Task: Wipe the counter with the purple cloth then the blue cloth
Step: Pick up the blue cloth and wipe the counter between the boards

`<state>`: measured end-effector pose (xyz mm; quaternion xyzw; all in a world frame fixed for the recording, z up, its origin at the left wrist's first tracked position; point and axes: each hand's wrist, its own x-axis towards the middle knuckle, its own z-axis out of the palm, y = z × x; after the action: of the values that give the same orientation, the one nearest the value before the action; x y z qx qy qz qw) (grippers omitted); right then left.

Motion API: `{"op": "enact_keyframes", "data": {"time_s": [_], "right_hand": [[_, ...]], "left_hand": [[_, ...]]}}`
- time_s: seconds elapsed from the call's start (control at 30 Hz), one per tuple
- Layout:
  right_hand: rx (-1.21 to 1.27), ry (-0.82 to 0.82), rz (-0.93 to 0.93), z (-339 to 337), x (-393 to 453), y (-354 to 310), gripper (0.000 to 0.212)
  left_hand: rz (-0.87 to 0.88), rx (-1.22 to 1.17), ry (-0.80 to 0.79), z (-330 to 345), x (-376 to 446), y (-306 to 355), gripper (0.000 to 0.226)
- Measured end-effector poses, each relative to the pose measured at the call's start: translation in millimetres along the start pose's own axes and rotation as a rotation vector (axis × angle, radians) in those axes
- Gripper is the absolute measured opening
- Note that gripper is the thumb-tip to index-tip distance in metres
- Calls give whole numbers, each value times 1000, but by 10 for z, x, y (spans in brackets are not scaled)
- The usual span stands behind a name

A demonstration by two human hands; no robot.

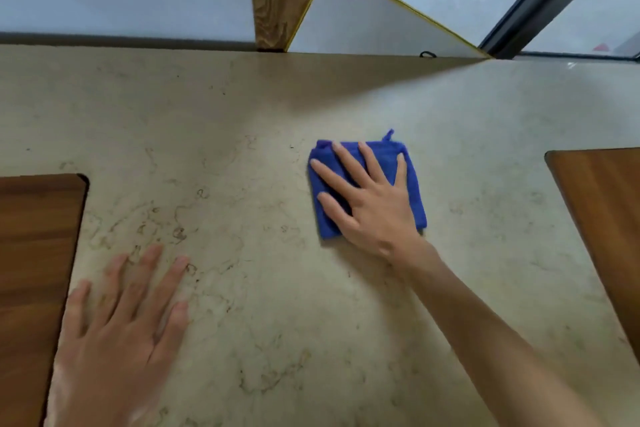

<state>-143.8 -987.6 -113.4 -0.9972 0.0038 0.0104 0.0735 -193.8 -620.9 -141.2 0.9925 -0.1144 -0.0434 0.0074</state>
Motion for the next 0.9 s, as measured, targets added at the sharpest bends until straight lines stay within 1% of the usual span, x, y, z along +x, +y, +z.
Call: {"op": "enact_keyframes", "data": {"time_s": [0.07, 0.17, 0.27, 0.3, 0.33, 0.37, 0.4, 0.43, 0.5, 0.53, 0.57, 0.6, 0.67, 0.7, 0.73, 0.77, 0.8, 0.83, 0.9], "right_hand": [[5, 35, -37, 44, -786, -120, 52], [-73, -36, -49, 121, -1865, -248, 56], [-273, -149, -139, 161, -2698, -297, 77], [-311, -177, -160, 188, -2841, -273, 80], [-320, -195, -151, 186, -2914, -234, 76], [-306, -220, -112, 157, -2912, -185, 67], [-289, -240, -70, 109, -2860, -135, 59], [-267, -244, -60, 69, -2771, -82, 55], [-165, -196, -101, 12, -2400, 91, 54], [-93, -150, -92, -33, -2099, 221, 52], [-38, -102, -57, -91, -1710, 381, 51], [-6, -77, -11, -153, -1259, 553, 50], [1, -99, 56, -230, -307, 865, 52], [-8, -108, 81, -258, 131, 993, 52], [-9, -110, 99, -289, 523, 1106, 52], [-6, -111, 112, -318, 858, 1203, 51], [-1, -112, 118, -339, 1127, 1281, 50], [4, -112, 117, -352, 1319, 1344, 50], [13, -113, 108, -357, 1520, 1413, 51]], "left_hand": [[-13, -2, -7, -70, 7, 28, 61], [22, 33, -30, -150, -65, 85, 61], [-11, 40, -61, -239, -100, 83, 62], [28, 55, -94, -254, -105, 48, 64], [105, 80, -125, -259, -103, 20, 64], [169, 83, -127, -265, -83, 8, 63], [188, 79, -122, -314, -63, 68, 60], [158, 46, -94, -373, -46, 169, 59], [18, -76, -32, -436, -32, 353, 62], [-19, -105, -36, -465, -24, 411, 64], [-17, -125, -37, -488, -13, 418, 64], [27, -128, -39, -502, 5, 408, 61], [207, -62, -90, -524, 25, 329, 54], [298, -23, -96, -483, 38, 262, 59], [350, 1, -63, -425, 45, 213, 64], [353, -2, -6, -349, 55, 185, 69], [307, -31, 13, -343, 67, 211, 73], [250, -95, -5, -360, 83, 250, 71], [112, -193, -44, -340, 78, 265, 57]]}}
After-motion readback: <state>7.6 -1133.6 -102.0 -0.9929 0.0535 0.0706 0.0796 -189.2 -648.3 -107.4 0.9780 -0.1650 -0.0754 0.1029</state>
